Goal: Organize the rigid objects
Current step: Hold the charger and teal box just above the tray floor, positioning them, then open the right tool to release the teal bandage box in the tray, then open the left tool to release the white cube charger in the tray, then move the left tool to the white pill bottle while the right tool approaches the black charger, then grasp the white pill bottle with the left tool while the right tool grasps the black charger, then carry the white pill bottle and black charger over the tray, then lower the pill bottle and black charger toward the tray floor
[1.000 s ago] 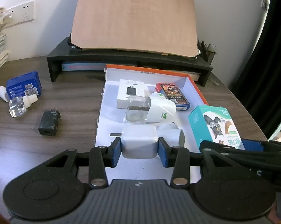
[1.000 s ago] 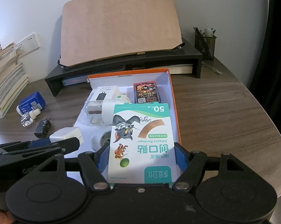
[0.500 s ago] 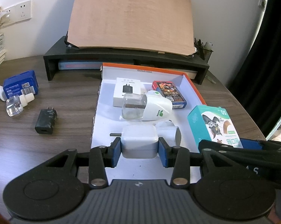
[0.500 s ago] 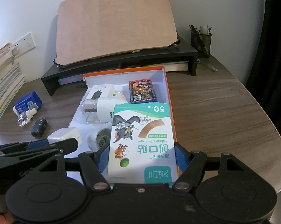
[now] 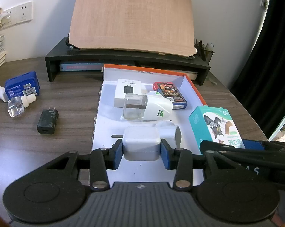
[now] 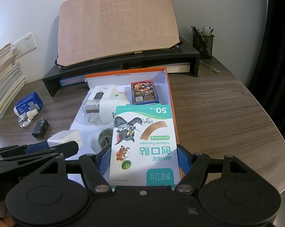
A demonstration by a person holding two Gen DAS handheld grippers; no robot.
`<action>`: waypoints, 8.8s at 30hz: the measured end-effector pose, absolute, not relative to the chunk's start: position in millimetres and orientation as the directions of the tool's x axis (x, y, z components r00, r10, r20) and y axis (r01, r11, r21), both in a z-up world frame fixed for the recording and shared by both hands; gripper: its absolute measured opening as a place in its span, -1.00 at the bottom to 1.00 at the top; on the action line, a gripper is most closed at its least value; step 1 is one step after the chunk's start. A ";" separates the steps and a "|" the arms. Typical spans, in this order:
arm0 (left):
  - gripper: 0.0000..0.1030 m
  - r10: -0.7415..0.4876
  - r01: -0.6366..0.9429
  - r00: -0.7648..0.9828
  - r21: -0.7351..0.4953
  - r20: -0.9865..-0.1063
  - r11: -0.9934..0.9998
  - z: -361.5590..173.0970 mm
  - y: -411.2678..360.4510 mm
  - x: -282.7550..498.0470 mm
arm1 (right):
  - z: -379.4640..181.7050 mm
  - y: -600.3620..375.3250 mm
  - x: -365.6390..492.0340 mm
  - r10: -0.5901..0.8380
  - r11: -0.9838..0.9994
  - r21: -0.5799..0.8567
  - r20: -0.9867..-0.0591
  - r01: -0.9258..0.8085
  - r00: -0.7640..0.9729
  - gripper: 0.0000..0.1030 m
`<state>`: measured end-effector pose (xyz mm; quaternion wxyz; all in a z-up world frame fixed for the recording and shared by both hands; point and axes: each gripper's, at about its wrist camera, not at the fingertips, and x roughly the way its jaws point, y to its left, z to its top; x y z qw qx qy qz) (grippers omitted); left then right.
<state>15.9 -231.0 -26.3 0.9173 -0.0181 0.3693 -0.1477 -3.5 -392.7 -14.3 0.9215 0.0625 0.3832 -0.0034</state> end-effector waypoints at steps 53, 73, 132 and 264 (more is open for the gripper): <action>-0.04 -0.319 0.300 0.663 -0.151 -0.677 0.942 -29.2 -235.9 16.9 | -6.8 -396.4 -11.0 0.008 0.992 0.102 -0.663 0.080 0.748 0.39; 0.44 -0.231 0.181 0.710 -0.144 -0.665 0.973 -13.1 -189.4 23.8 | 0.2 -357.5 -1.6 0.036 0.995 0.097 -0.628 0.033 0.778 0.66; 0.51 -0.150 0.208 0.732 0.010 -0.665 0.978 -73.2 63.9 211.2 | -51.3 -163.3 54.3 0.012 0.995 0.076 -0.767 0.072 0.641 0.73; 0.13 -0.315 0.289 0.741 -0.142 -0.593 0.947 -2.8 -233.5 88.9 | -3.4 -392.3 59.1 0.108 0.994 0.061 -0.655 -0.090 0.748 0.27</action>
